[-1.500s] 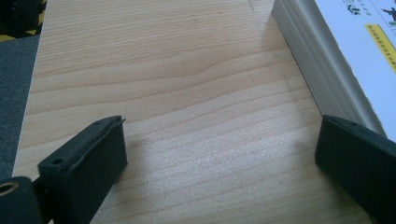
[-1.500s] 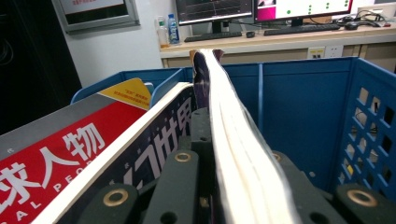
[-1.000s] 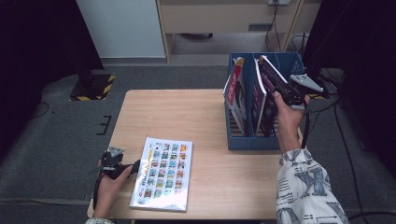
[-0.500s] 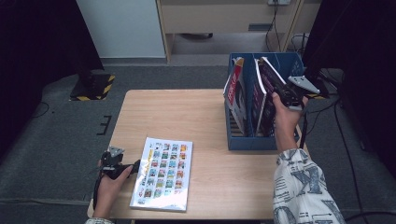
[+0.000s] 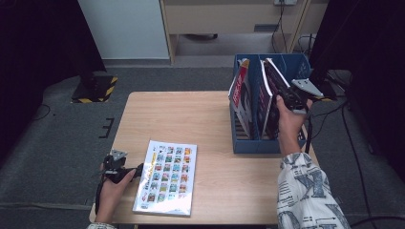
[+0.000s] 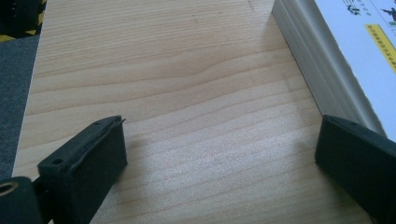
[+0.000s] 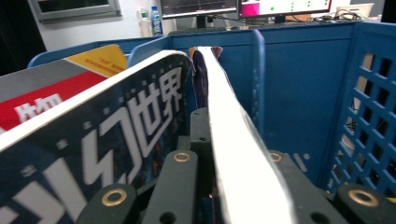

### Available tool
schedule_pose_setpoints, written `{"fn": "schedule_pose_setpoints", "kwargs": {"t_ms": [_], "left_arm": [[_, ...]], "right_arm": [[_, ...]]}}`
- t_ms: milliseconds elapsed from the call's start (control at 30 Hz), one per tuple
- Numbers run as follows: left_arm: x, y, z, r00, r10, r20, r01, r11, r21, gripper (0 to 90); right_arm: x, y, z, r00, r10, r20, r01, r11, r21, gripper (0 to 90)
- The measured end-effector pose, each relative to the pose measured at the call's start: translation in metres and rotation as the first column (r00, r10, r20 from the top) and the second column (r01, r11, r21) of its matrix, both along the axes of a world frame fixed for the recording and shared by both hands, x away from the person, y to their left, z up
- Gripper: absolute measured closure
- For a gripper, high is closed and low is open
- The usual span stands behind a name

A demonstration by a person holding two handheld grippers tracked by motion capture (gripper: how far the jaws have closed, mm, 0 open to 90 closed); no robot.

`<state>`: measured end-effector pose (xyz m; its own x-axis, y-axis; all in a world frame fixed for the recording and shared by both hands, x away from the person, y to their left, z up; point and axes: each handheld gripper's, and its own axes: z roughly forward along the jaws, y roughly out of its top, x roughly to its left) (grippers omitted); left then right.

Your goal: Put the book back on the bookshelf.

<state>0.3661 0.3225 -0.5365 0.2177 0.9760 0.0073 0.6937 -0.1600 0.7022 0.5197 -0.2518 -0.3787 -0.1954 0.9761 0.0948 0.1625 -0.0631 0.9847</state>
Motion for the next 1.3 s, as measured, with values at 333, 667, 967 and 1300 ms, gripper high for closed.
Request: {"fn": "schedule_pose_setpoints", "kwargs": {"t_ms": [333,667,967,1300], "left_arm": [[0.0,0.0,0.0,1.0,0.0,0.0,0.0,1.0,0.0,1.4],[0.0,0.0,0.0,1.0,0.0,0.0,0.0,1.0,0.0,1.4],[0.0,0.0,0.0,1.0,0.0,0.0,0.0,1.0,0.0,1.4],[0.0,0.0,0.0,1.0,0.0,0.0,0.0,1.0,0.0,1.4]], "right_arm": [[-0.006,0.005,0.0,0.999,0.041,-0.019,-0.041,0.999,-0.019,80.4],[-0.007,0.009,0.003,0.9963,0.072,-0.048,-0.073,0.997,-0.026,81.6],[-0.008,0.015,0.01,0.9945,0.067,-0.08,-0.07,0.997,-0.035,79.4],[-0.018,0.018,0.015,0.9927,0.1,-0.067,-0.104,0.993,-0.062,71.4]]}}
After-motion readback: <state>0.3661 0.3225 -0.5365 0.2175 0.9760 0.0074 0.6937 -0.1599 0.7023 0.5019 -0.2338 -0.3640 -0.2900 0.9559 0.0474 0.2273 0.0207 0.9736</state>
